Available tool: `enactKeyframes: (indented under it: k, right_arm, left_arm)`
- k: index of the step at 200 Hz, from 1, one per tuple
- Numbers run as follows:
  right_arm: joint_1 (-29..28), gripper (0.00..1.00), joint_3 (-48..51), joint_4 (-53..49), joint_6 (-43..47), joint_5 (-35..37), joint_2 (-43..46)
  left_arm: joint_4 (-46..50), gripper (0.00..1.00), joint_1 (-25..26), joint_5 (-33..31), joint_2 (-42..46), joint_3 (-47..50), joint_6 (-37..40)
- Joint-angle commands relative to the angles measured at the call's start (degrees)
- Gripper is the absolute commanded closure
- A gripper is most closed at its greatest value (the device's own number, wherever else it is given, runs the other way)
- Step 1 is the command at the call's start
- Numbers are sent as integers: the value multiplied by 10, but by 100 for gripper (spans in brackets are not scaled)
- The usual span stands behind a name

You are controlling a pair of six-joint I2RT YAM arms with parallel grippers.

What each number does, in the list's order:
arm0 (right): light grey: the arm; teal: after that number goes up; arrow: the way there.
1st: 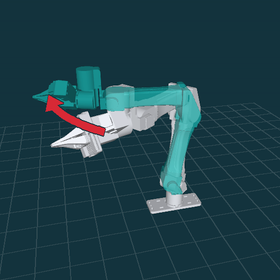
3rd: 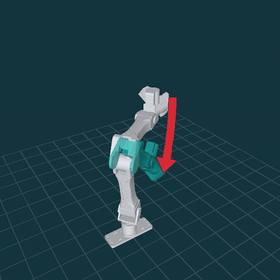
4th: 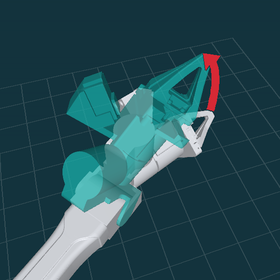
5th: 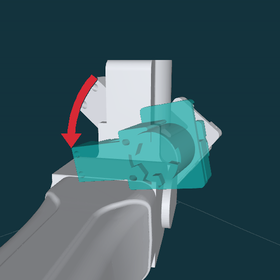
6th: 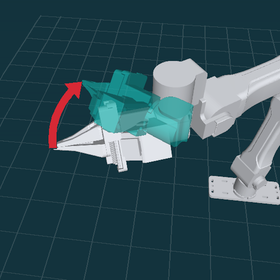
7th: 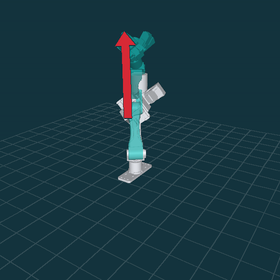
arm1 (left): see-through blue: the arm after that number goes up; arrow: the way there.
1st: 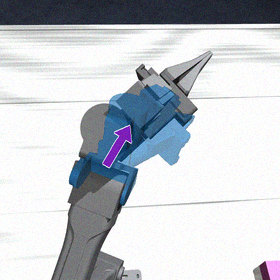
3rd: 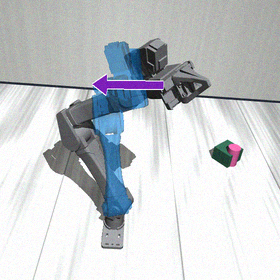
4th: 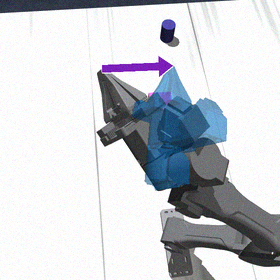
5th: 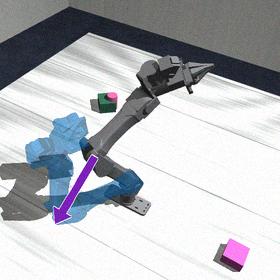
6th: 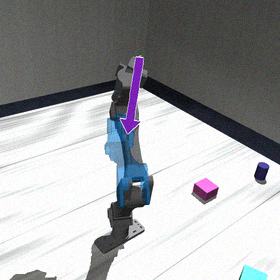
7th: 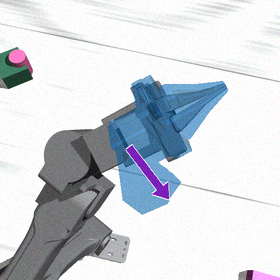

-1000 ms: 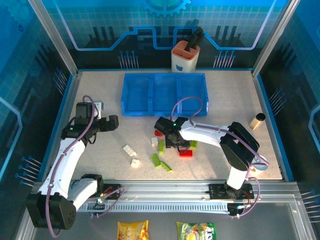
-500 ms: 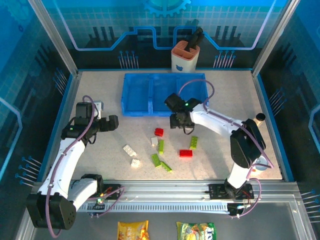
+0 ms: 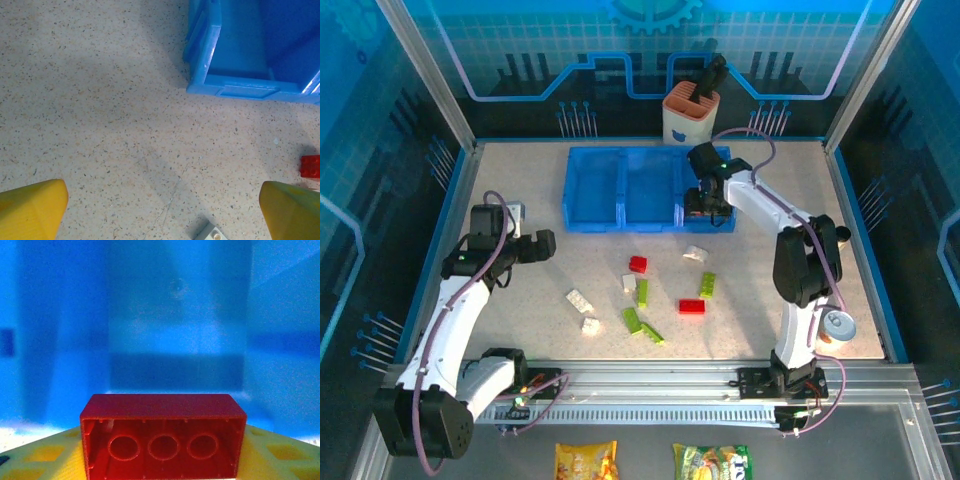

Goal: Sort the legos into containers by color
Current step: Place the lego in the container.

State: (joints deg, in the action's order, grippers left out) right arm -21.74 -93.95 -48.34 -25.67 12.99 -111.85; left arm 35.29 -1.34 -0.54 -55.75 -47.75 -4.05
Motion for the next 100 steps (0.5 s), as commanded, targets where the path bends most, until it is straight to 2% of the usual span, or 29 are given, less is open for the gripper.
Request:
enactKeyframes:
  k: [1, 36, 100]
  right_arm:
    - [18, 35, -47, -11, 36, -20, -44]
    - [34, 35, -96, -27, 50, -15, -105]
    - [56, 34, -105, -11, 55, -38, -160]
  left_arm:
    - [-3, 1, -6, 5, 9, 5, 13]
    - [-3, 1, -8, 5, 9, 6, 13]
    - [-3, 1, -8, 3, 5, 6, 15]
